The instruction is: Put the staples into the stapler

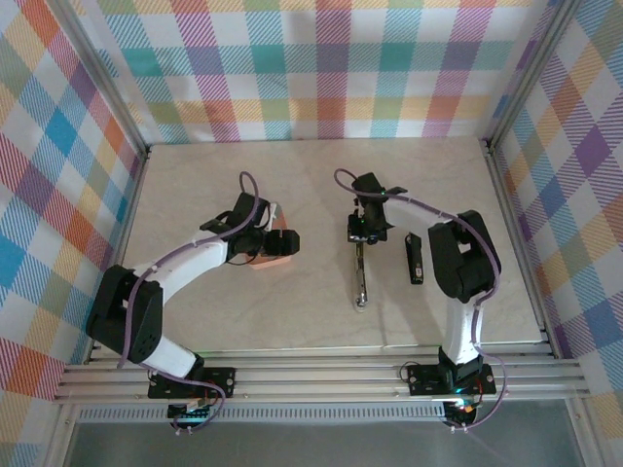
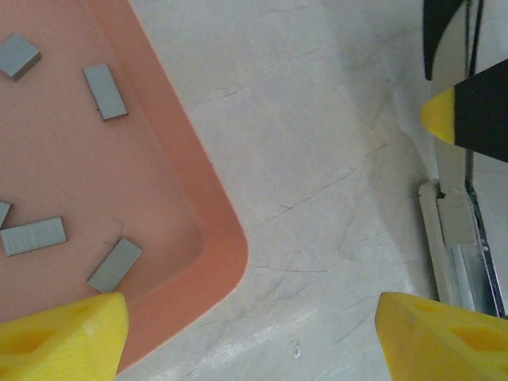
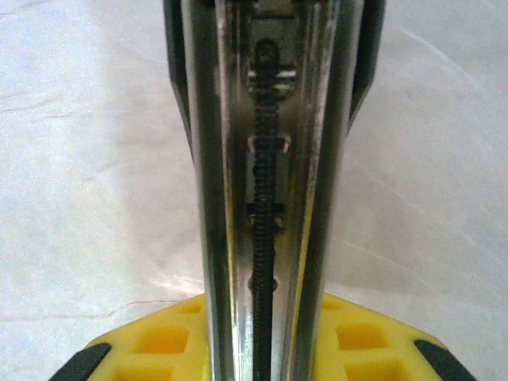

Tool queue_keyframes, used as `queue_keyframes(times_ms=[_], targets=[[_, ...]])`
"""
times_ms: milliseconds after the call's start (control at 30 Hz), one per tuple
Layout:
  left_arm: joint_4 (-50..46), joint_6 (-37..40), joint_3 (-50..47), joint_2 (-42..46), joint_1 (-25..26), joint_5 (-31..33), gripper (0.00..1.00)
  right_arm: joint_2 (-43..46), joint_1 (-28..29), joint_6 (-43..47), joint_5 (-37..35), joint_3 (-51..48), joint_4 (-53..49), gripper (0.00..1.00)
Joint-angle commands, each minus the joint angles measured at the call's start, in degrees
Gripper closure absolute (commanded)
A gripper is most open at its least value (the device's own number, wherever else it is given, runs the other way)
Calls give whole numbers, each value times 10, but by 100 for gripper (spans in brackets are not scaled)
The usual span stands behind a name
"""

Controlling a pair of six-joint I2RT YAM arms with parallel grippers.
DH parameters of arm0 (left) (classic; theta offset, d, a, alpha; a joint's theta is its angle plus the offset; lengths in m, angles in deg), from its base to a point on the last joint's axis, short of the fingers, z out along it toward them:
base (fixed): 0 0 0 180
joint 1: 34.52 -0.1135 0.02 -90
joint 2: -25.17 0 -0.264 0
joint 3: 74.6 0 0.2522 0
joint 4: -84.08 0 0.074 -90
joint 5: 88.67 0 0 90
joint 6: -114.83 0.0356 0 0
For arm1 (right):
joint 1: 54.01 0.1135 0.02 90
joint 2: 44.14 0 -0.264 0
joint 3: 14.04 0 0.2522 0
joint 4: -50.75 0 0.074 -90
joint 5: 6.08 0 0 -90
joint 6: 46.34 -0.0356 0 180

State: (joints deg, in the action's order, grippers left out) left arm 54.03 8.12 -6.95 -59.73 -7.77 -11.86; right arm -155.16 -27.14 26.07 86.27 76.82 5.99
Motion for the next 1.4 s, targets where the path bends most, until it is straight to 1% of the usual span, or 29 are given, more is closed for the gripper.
queue_keyframes(times_ms=[0, 67, 133, 200, 267, 333, 400, 433, 533, 633, 700, 767, 867, 1000, 1133, 1367], targets=[[81, 2, -34, 26, -4, -42, 18, 42, 13, 153, 51, -17, 65, 87], [125, -6, -66, 39, -5, -61, 17, 57, 19, 221, 78, -39, 91, 91], [194, -15, -108, 62, -6, -72, 17, 80, 24, 290, 108, -73, 131, 95], [271, -14, -156, 90, -7, -82, 17, 101, 27, 336, 146, -103, 160, 98], [346, -9, -205, 118, -7, -89, 17, 116, 29, 374, 168, -122, 174, 100], [378, 8, -240, 147, -7, -90, 17, 127, 32, 415, 180, -135, 176, 100], [379, 32, -257, 167, -7, -100, 16, 138, 37, 452, 192, -149, 181, 100], [381, 53, -263, 173, -7, -120, 16, 146, 40, 478, 209, -160, 186, 100], [361, 115, -265, 183, -7, -181, 17, 175, 47, 566, 293, -199, 202, 100], [341, 162, -264, 191, -7, -221, 19, 193, 52, 626, 334, -224, 213, 100], [327, 182, -262, 193, -6, -232, 23, 194, 55, 677, 352, -226, 188, 100], [318, 194, -259, 193, -5, -238, 27, 196, 58, 707, 370, -222, 161, 100], [300, 235, -256, 199, 5, -256, 31, 209, 70, 728, 377, -235, 166, 100], [267, 302, -250, 205, 34, -266, 36, 213, 85, 760, 358, -237, 145, 100], [257, 329, -255, 211, 52, -253, 38, 215, 94, 797, 363, -235, 118, 100], [247, 375, -254, 216, 72, -245, 43, 212, 111, 808, 374, -229, 107, 100]])
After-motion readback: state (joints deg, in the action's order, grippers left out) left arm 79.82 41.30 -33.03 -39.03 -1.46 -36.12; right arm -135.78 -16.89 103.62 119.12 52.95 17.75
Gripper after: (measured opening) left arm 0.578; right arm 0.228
